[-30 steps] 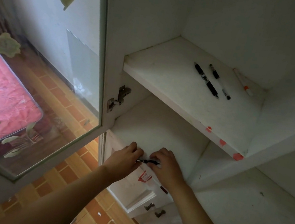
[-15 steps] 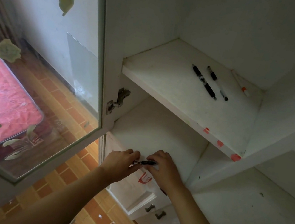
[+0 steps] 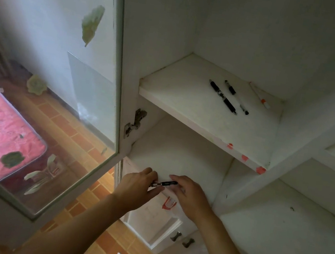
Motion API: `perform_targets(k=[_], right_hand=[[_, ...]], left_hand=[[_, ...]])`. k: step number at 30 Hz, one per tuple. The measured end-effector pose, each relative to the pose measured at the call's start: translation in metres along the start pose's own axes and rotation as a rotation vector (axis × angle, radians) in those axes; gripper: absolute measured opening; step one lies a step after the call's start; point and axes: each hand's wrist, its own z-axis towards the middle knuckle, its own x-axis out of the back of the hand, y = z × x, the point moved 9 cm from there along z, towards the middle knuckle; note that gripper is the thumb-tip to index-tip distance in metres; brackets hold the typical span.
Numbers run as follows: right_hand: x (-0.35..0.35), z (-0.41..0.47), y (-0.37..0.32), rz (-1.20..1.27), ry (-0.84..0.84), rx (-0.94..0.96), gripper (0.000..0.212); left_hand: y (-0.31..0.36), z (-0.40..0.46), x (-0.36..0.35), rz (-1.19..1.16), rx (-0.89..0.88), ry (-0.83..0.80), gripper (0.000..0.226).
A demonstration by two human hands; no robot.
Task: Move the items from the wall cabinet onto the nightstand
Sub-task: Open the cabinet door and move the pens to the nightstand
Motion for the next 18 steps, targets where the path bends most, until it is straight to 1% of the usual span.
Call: perform_targets(k=[3, 5, 10, 15, 18], right_hand=[[0.007, -0.009, -0.016, -0.029, 0.043, 0.016, 0.034], [0.012, -0.016, -0.028, -0.082, 0.064, 0.041, 0.034], [0.022, -0.032, -0.063, -0.343, 0.097, 0.150, 0.034], [0.032, -0.046, -0.099, -0.582, 0.126, 0.240, 0.038], [0.037, -0.057, -0.112, -0.637, 0.144, 0.265, 0.043]], left_hand=[[0.001, -0.008, 0.016, -0.007, -0.014, 0.020, 0.039], [0.004, -0.013, 0.026, 0.040, -0.035, 0.009, 0.038], [0.018, -0.023, 0.055, 0.138, -0.095, -0.031, 0.035], [0.021, -0.034, 0.077, 0.129, -0.123, -0.001, 0.038], [0.021, -0.039, 0.089, 0.152, -0.138, 0.021, 0.039]])
